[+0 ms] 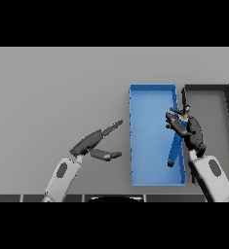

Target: Pick up the blue pipe and place it into the blue bin.

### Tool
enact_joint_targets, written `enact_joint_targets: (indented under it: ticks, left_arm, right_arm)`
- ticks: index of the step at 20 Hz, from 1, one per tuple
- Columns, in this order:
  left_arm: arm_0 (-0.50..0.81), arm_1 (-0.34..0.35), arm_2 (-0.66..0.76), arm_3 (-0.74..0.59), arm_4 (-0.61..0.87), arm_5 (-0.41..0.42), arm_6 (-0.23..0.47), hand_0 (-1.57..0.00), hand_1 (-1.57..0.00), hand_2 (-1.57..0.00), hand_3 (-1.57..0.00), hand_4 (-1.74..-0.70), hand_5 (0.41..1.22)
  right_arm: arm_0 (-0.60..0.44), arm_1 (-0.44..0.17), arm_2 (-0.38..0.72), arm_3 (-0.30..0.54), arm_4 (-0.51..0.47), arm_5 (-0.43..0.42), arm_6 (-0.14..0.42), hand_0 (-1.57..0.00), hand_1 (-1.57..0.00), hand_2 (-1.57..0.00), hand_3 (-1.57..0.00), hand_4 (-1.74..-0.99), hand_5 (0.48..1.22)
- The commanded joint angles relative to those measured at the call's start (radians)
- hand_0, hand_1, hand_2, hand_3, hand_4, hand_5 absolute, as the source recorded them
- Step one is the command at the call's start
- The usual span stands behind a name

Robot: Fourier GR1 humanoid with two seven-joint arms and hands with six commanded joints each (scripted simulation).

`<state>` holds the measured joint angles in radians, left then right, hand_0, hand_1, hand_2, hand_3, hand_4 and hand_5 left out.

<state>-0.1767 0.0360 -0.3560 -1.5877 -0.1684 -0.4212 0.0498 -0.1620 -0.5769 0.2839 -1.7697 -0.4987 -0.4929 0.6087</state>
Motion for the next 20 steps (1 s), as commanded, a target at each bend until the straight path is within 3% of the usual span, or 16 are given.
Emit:
enact_joint_targets:
  ticks: [1, 2, 3, 4, 7, 9, 11, 15, 17, 20]
  left_arm:
    - [-0.003, -0.005, -0.004, 0.002, -0.003, 0.001, 0.002, 0.0, 0.0, 0.0, 0.0, -0.92, 0.484]
    - [-0.004, -0.012, -0.01, 0.009, -0.012, 0.006, 0.0, 0.0, 0.0, 0.0, 0.0, -0.92, 0.486]
    - [-0.004, -0.007, -0.005, 0.004, -0.003, 0.001, -0.009, 0.0, 0.0, 0.0, 0.0, -0.92, 0.489]
    - [0.0, -0.008, -0.007, 0.003, -0.004, 0.001, -0.006, 0.0, 0.0, 0.0, 0.0, -0.92, 0.491]
    - [0.001, -0.012, -0.011, 0.001, -0.004, 0.001, 0.001, 0.0, 0.0, 0.0, 0.0, -0.92, 0.493]
    - [-0.005, -0.015, -0.01, 0.006, -0.005, 0.001, 0.013, 0.0, 0.0, 0.0, 0.0, -0.93, 0.494]
    - [0.008, -0.009, -0.01, 0.0, -0.005, 0.001, -0.002, 0.0, 0.0, 0.0, 0.0, -0.92, 0.494]
    - [0.006, -0.011, -0.007, 0.009, -0.004, 0.002, -0.006, 0.0, 0.0, 0.0, 0.0, -0.93, 0.496]
    - [0.018, -0.014, -0.018, -0.007, -0.007, 0.003, -0.005, 0.0, 0.0, 0.0, 0.0, -0.93, 0.496]
    - [0.006, -0.009, -0.003, -0.003, 0.002, 0.002, 0.007, 0.0, 0.0, 0.0, 0.0, -0.93, 0.496]
  right_arm:
    - [-0.005, -0.019, 0.047, 0.008, -0.036, -0.046, 0.001, -1.57, -1.57, -1.57, -0.64, -1.641, 1.221]
    - [-0.018, -0.052, 0.073, 0.022, -0.087, -0.081, 0.001, -1.57, -1.57, -1.57, -0.51, -1.661, 1.221]
    - [-0.029, -0.079, 0.107, 0.033, -0.147, -0.119, 0.001, -1.57, -1.57, -1.57, -0.41, -1.677, 1.171]
    - [-0.035, -0.106, 0.126, 0.039, -0.192, -0.142, 0.001, -1.57, -1.57, -1.52, -0.45, -1.626, 1.161]
    - [-0.06, -0.137, 0.174, 0.051, -0.249, -0.186, 0.001, -0.87, -0.82, -0.79, -0.23, -1.405, 1.137]
    - [-0.089, -0.175, 0.212, 0.067, -0.264, -0.177, 0.002, -0.55, -0.52, -0.5, -0.15, -1.339, 1.108]
    - [-0.14, -0.248, 0.309, 0.093, -0.246, -0.15, 0.001, -0.35, -0.34, -0.32, -0.09, -1.279, 1.01]
    - [-0.255, -0.366, 0.495, 0.113, -0.291, -0.1, 0.001, -0.14, -0.14, -0.13, -0.04, -1.205, 0.837]
    - [-0.33, -0.405, 0.597, 0.121, -0.326, -0.101, 0.001, -0.09, -0.09, -0.08, -0.02, -1.175, 0.788]
    - [-0.348, -0.415, 0.624, 0.119, -0.34, -0.095, -0.001, -0.05, -0.04, -0.04, -0.01, -1.125, 0.747]
